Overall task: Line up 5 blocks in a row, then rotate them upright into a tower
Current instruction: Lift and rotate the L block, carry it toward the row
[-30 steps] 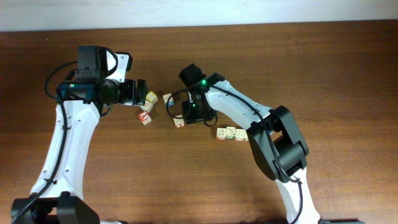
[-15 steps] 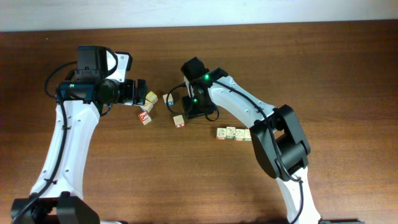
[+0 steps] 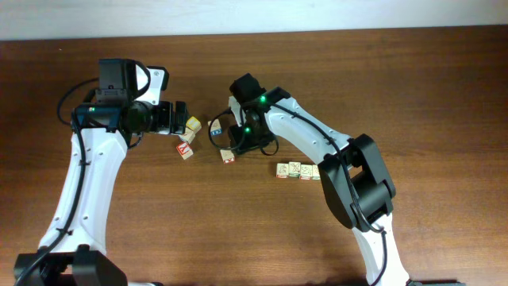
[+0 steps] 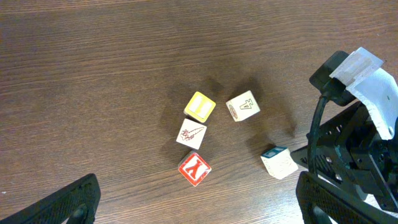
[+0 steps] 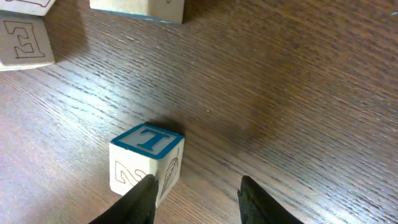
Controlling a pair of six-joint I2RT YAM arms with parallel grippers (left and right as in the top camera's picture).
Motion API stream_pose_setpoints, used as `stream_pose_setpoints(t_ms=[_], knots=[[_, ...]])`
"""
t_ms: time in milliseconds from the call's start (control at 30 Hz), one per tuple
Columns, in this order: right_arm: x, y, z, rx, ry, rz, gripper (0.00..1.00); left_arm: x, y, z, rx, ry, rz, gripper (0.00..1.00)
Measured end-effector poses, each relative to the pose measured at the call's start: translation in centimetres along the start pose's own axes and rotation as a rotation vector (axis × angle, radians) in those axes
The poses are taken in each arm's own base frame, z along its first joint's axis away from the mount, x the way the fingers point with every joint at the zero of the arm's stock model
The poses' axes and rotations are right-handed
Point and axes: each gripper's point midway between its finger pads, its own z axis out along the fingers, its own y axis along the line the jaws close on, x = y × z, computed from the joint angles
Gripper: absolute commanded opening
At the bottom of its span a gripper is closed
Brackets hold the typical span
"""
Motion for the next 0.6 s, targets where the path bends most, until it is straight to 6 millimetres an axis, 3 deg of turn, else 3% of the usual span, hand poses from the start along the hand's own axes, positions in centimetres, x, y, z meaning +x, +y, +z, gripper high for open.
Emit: stream_pose_setpoints(t_ms=[467,600], knots=[[0.1,0.1,0.2,-0.009,-0.006,-0.008,0.43,0.0,0.0,0.0,-0.001,0.0,-0.001,0.99],[0.4,-1.1,-0.2,0.064,-0.001,0.055,0.43,0.0,0.0,0.0,-0.001,0.0,-0.001,0.99]])
